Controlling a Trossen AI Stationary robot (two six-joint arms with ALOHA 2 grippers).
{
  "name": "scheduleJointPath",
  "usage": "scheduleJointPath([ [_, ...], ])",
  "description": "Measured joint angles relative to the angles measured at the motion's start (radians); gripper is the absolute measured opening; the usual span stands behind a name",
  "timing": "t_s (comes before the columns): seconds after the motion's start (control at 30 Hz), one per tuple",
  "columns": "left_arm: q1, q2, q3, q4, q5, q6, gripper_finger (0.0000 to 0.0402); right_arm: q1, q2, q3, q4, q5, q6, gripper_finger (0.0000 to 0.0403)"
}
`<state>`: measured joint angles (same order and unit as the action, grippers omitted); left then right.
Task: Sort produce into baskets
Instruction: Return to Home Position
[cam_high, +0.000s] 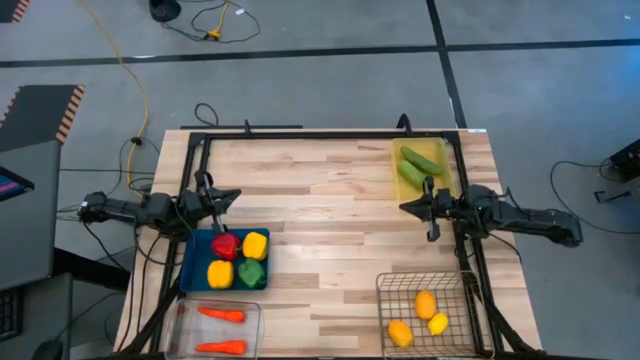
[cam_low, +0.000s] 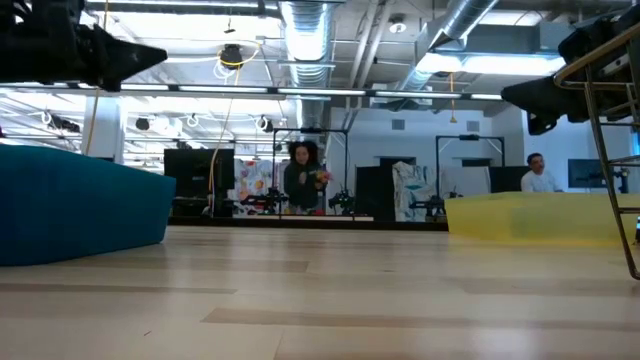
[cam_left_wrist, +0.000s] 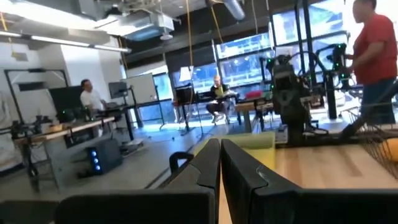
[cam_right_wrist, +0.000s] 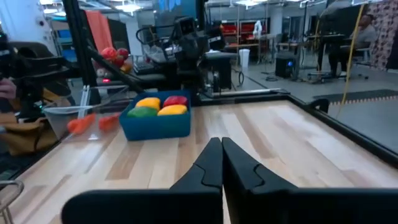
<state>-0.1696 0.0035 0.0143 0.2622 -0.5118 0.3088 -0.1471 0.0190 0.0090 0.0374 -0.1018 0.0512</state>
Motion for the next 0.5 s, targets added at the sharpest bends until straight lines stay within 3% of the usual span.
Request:
scheduleJointPath([
  [0.5, 0.028, 0.001, 0.0, -0.094, 0.005, -0.043, 0.0002, -0.025, -0.017, -0.001, -0.008, -0.003, 0.02, 0.0034],
])
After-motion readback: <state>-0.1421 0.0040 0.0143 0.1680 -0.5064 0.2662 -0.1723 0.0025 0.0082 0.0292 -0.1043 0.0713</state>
